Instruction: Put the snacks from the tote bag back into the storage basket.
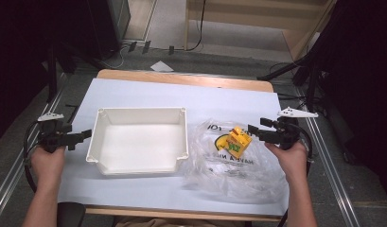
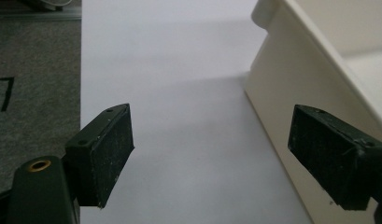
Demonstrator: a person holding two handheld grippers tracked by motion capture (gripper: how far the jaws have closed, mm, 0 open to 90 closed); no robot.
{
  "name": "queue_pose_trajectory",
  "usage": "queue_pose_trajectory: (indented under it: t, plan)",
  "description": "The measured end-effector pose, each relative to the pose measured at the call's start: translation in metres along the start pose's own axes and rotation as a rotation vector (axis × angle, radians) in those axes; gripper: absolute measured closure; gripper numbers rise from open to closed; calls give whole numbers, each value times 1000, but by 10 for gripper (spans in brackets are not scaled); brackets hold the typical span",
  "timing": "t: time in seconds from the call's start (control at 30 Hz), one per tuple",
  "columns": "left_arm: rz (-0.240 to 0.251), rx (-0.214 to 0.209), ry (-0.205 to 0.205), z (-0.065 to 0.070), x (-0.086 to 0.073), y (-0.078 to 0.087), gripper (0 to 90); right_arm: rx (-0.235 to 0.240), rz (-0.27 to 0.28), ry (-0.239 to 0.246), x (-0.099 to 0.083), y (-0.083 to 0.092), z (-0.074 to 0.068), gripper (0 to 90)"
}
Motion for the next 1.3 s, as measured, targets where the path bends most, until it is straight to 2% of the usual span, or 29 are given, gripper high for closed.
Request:
queue_pose_trajectory:
  t: [0.3,0.4,0.5,0.97,1.07,1.13,1.3]
  plan:
    - [-15,-7,3,1,0,-4,154,9,-39,39,1,5,-6,344]
    - [-23,-11,-10,2,0,-4,155,9,-55,67,3,7,-9,368]
    - [-27,0,-21,3,0,-4,155,12,-60,73,5,8,-11,369]
    - [-29,-14,-17,3,0,-4,155,7,-90,90,5,7,-12,371]
    - [-30,-14,-16,3,0,-4,155,12,-102,79,6,8,-13,371]
    - [-31,-13,-15,4,0,-5,155,14,-126,59,7,9,-14,377]
    - [-31,-15,-14,4,0,-5,155,18,-171,55,9,10,-18,385]
Point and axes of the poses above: each handheld gripper's, and its own axes: y roughly backward along the jaws, x roughly out of its top, z roughly to its right, the point moved 4 cm from there along -y, roughly forward along the jaws, and after that the axes turned 7 degrees about y, right-handed, at the moved point
